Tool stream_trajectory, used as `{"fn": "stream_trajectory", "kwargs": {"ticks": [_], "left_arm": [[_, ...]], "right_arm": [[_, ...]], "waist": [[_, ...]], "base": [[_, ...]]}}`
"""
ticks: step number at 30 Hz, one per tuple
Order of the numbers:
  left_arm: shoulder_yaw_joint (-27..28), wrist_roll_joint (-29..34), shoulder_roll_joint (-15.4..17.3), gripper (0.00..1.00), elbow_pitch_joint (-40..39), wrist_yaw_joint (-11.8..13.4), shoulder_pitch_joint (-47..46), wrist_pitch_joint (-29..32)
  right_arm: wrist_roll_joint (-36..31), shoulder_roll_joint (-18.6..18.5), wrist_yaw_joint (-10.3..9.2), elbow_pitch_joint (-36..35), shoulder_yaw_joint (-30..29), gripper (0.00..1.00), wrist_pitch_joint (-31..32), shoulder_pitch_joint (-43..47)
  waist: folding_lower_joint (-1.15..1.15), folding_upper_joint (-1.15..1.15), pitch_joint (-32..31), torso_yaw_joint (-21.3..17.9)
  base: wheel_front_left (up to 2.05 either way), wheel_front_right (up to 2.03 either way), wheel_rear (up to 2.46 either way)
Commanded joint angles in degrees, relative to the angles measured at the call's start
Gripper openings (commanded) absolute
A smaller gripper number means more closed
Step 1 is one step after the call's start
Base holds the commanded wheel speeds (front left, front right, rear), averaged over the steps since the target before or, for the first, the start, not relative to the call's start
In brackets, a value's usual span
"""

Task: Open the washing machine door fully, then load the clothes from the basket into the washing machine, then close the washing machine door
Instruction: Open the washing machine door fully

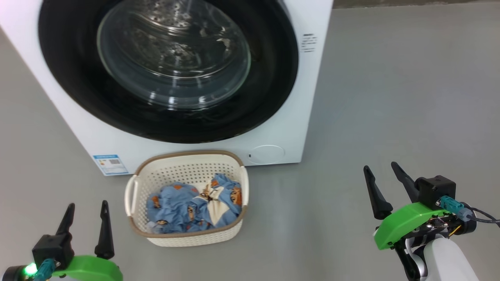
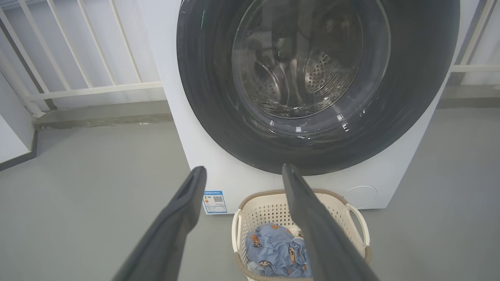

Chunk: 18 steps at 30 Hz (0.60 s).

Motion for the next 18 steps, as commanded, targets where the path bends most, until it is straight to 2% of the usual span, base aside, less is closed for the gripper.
{"fn": "stream_trajectory", "kwargs": {"ticks": [1,8,18], "left_arm": [[2.28,-0.28,1.36,1.00,-1.77,-0.03,-2.67,-0.61],[2.34,0.00,1.16,1.00,-1.88,-0.31,-2.84,-0.61],[2.37,0.69,0.78,1.00,-2.63,-0.91,-2.82,-0.61]], "right_arm": [[0.43,0.08,0.09,-1.37,1.24,1.00,-0.47,-1.14],[0.58,0.10,0.09,-0.99,1.16,1.00,-0.58,-1.37],[0.74,-0.04,0.09,-0.33,1.15,1.00,-1.08,-1.76]], "waist": [[0.00,0.00,0.14,0.05],[0.00,0.00,0.29,0.14],[0.00,0.00,0.32,0.11]], "base": [[0.66,0.66,-1.32],[0.37,0.37,-0.74],[0.01,0.01,-0.03]]}}
